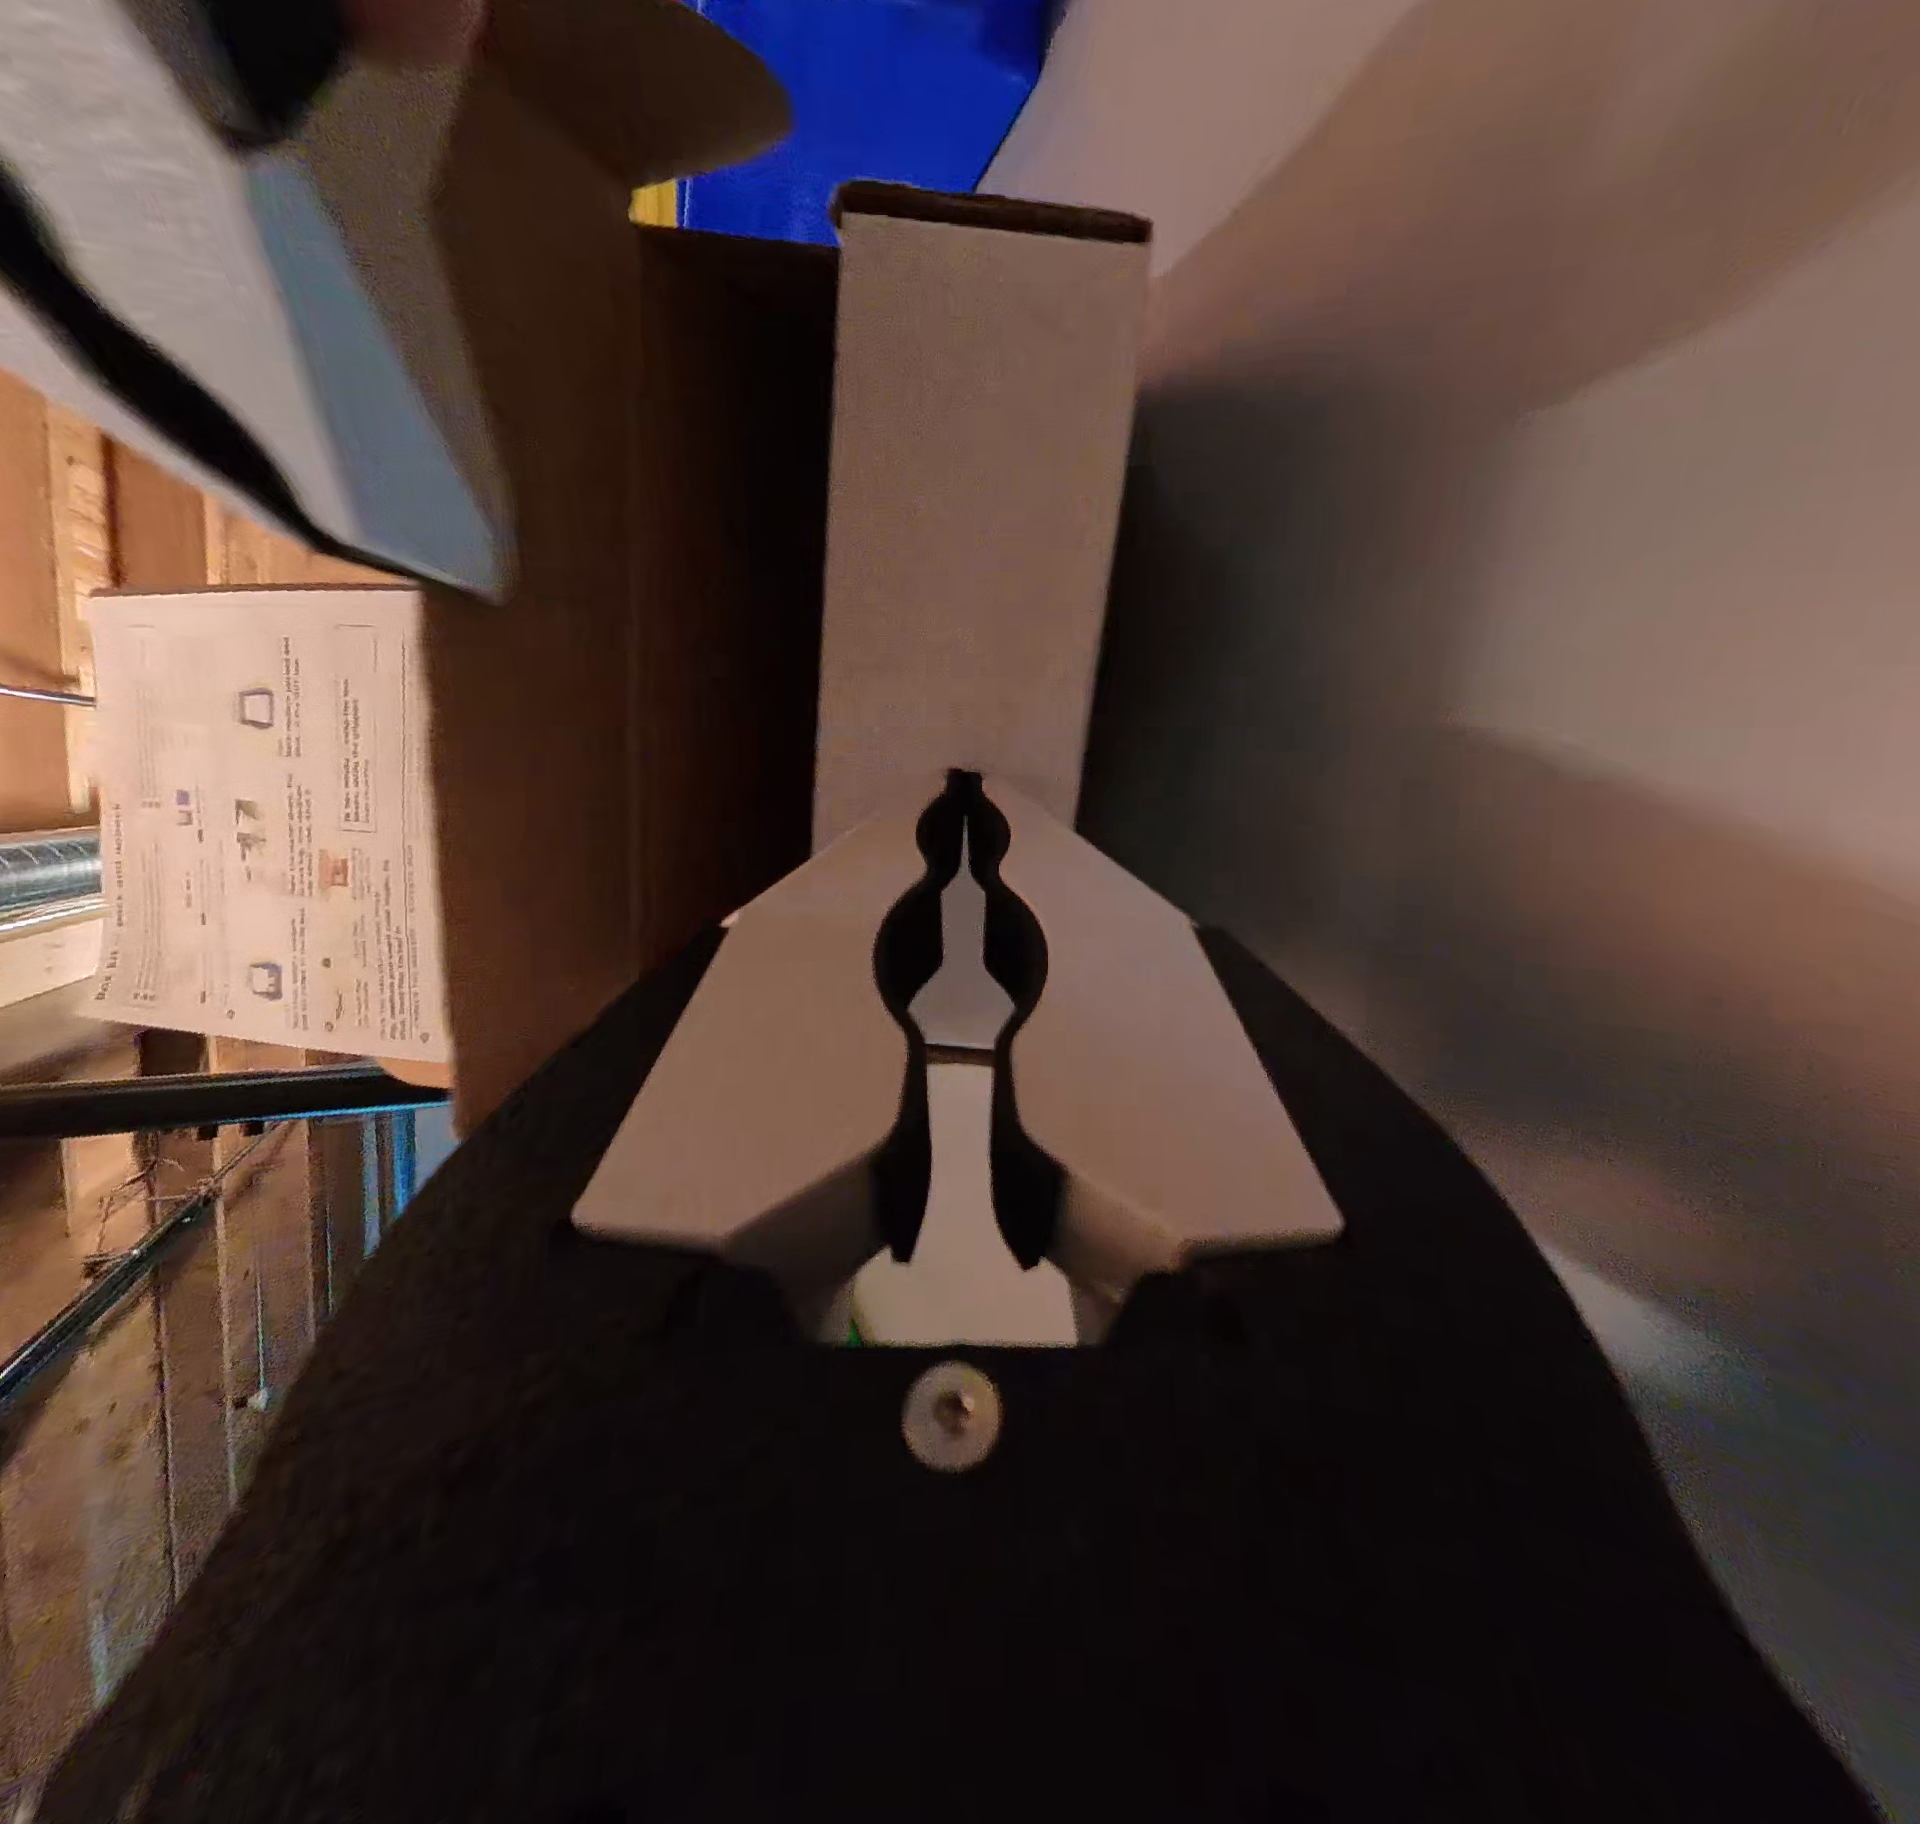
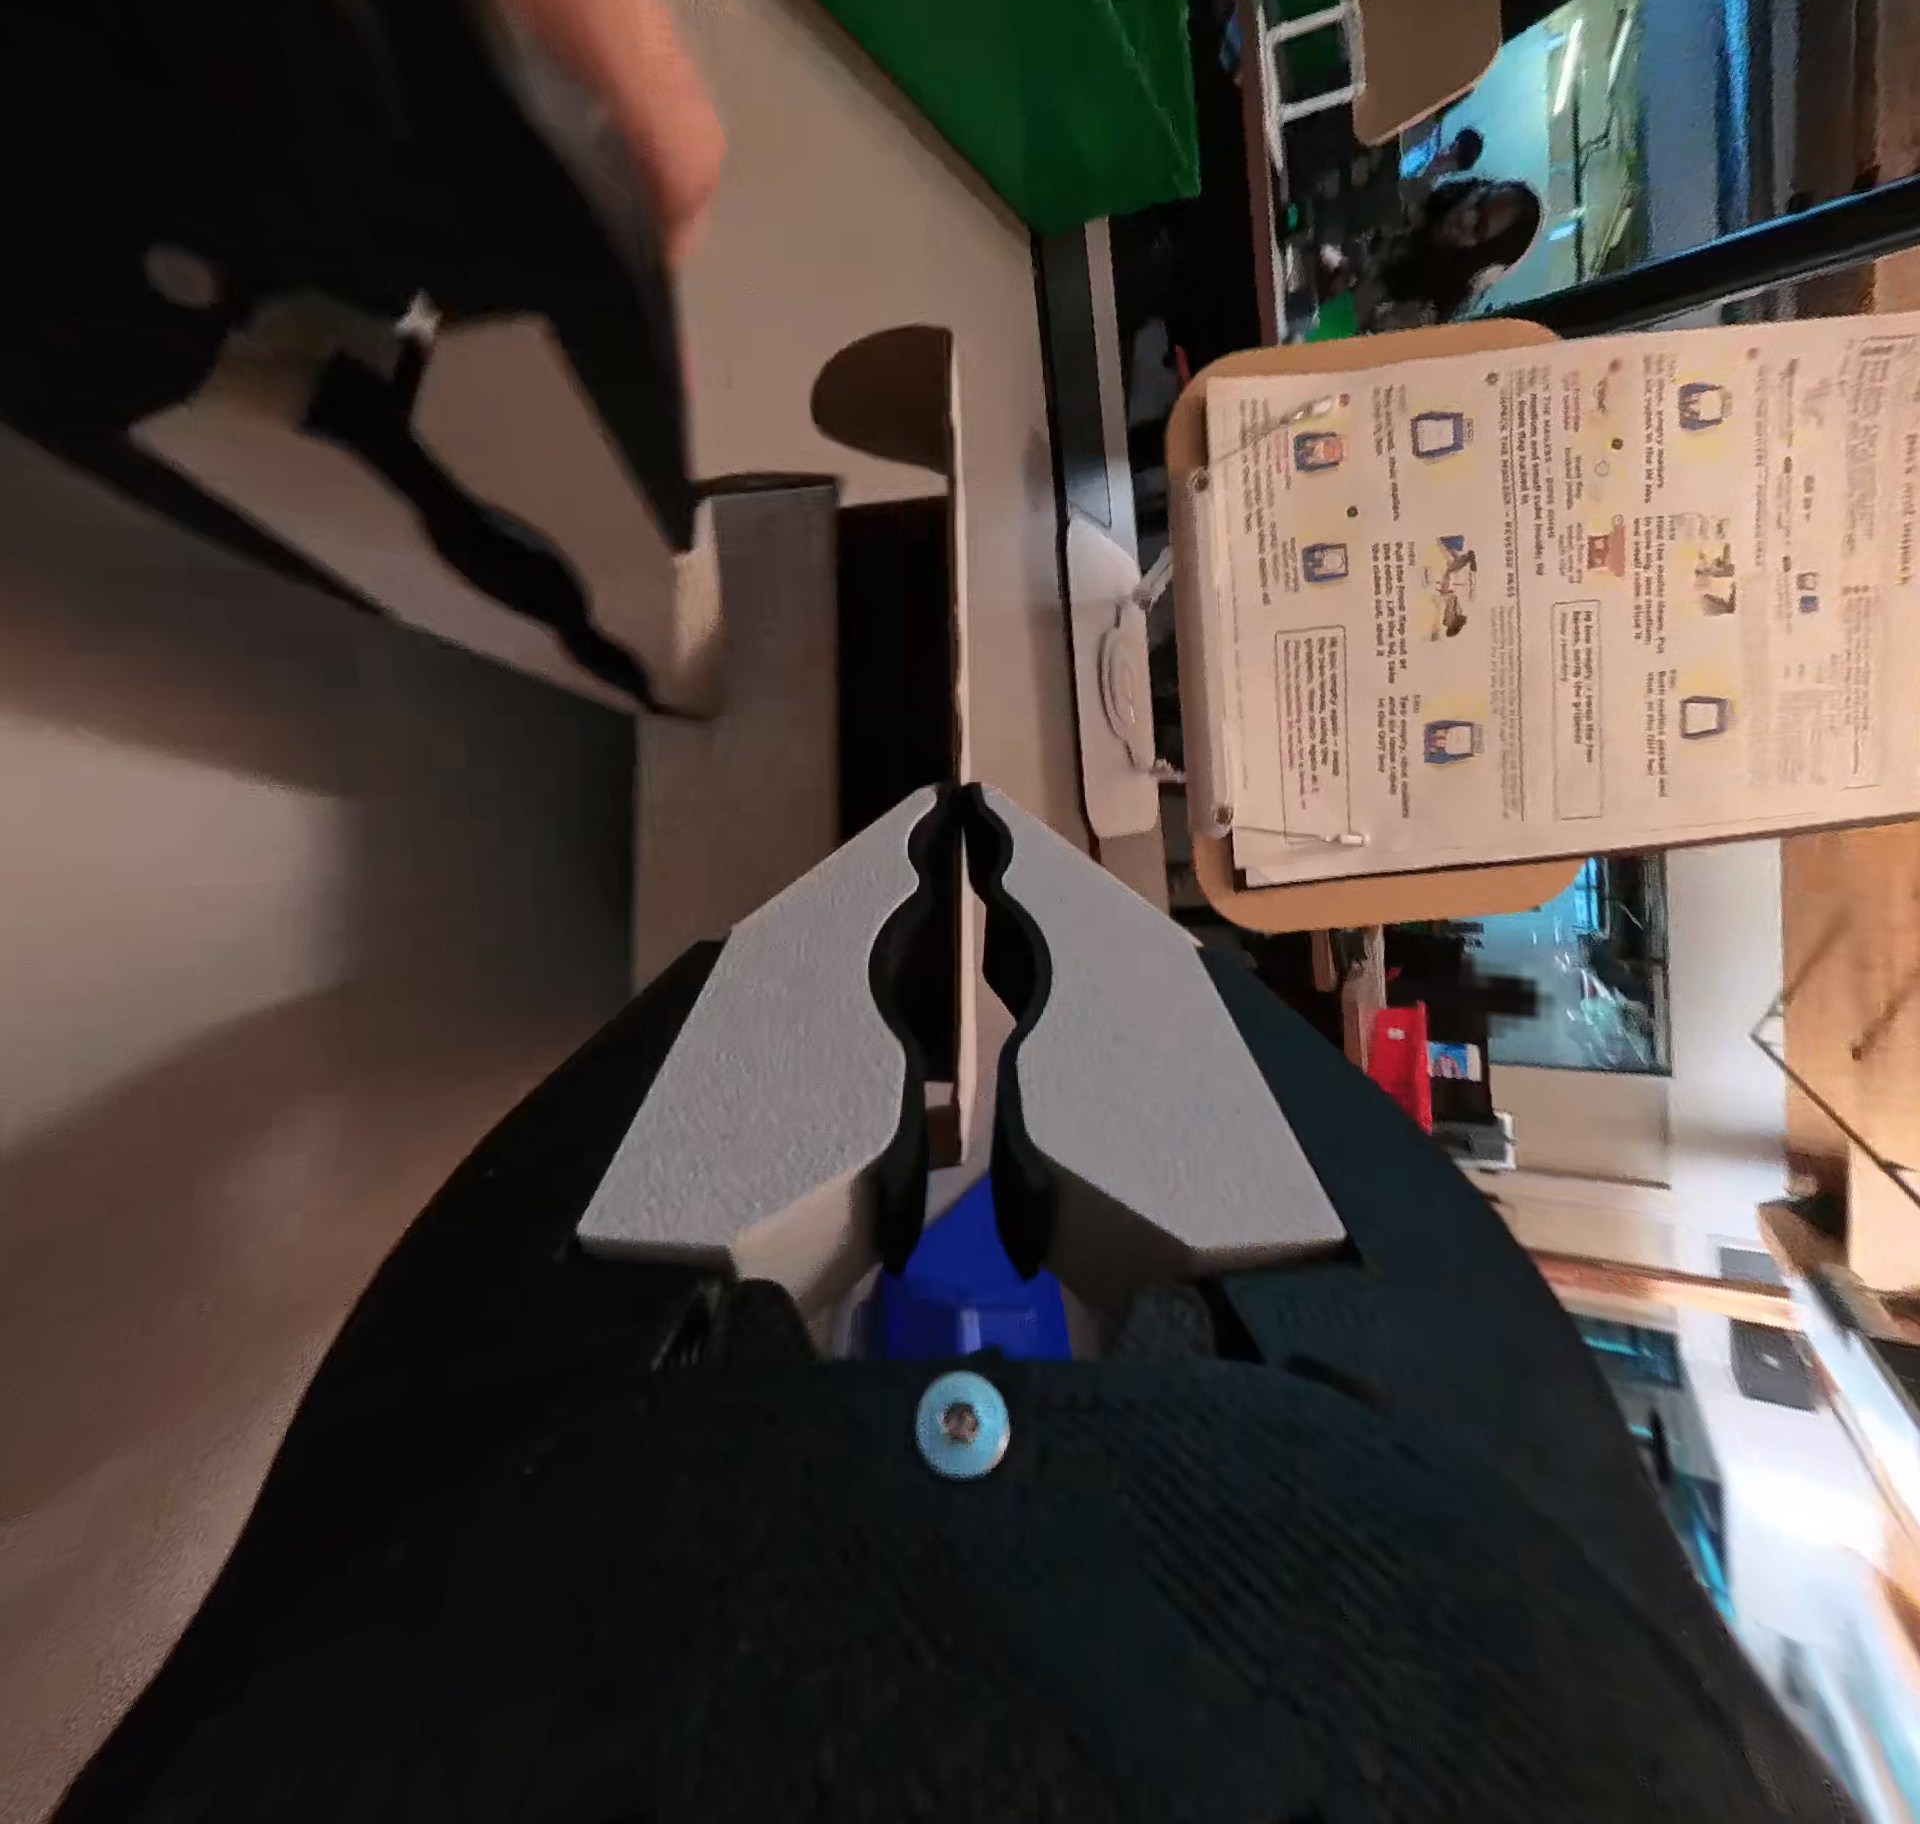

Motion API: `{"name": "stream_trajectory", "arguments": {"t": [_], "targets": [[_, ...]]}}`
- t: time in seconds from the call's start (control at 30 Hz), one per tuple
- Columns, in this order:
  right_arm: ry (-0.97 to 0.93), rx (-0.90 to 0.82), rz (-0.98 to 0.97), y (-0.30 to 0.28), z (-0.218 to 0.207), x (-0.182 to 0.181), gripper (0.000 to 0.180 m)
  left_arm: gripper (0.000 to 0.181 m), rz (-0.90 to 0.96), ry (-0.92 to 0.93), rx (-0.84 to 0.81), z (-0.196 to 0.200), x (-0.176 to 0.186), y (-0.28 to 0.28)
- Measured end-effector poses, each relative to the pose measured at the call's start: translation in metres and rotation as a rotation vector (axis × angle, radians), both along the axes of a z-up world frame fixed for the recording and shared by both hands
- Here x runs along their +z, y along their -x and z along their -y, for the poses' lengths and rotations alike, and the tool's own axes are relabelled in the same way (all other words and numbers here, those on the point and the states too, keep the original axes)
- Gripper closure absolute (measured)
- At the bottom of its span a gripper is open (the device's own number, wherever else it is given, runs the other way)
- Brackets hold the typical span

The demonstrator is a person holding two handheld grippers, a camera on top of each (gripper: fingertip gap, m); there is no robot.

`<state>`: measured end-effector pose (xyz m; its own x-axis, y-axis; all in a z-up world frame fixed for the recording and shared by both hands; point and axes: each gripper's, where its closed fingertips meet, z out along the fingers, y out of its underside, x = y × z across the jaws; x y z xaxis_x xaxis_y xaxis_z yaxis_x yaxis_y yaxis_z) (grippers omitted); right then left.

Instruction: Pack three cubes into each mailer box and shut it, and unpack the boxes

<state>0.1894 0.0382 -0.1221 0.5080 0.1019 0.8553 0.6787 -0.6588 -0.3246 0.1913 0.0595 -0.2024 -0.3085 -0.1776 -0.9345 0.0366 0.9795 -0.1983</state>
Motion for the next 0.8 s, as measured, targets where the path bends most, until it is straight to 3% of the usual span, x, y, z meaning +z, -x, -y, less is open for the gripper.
{"name": "stream_trajectory", "arguments": {"t": [0.1,0.23,0.4,0.53,0.67,0.8], "targets": [[-0.008,0.029,-0.022,0.000,-0.004,0.010,0.180,0.181,0.020,0.035,-0.026,0.002,0.002,0.005],[-0.019,0.057,-0.015,-0.004,-0.009,0.024,0.180,0.181,0.119,0.158,0.016,-0.008,0.037,-0.006],[-0.019,0.038,0.017,-0.027,-0.013,0.038,0.180,0.181,-0.107,0.226,0.101,-0.017,-0.004,-0.024],[-0.015,-0.006,0.094,-0.074,-0.027,0.048,0.179,0.181,-0.169,0.307,0.127,-0.016,-0.007,-0.017],[0.041,-0.084,0.123,-0.139,-0.045,0.023,0.175,0.181,-0.230,0.386,0.163,-0.016,-0.007,-0.010],[0.070,-0.123,0.005,-0.175,-0.065,-0.025,0.172,0.181,-0.266,0.450,0.179,-0.012,-0.008,-0.005]]}}
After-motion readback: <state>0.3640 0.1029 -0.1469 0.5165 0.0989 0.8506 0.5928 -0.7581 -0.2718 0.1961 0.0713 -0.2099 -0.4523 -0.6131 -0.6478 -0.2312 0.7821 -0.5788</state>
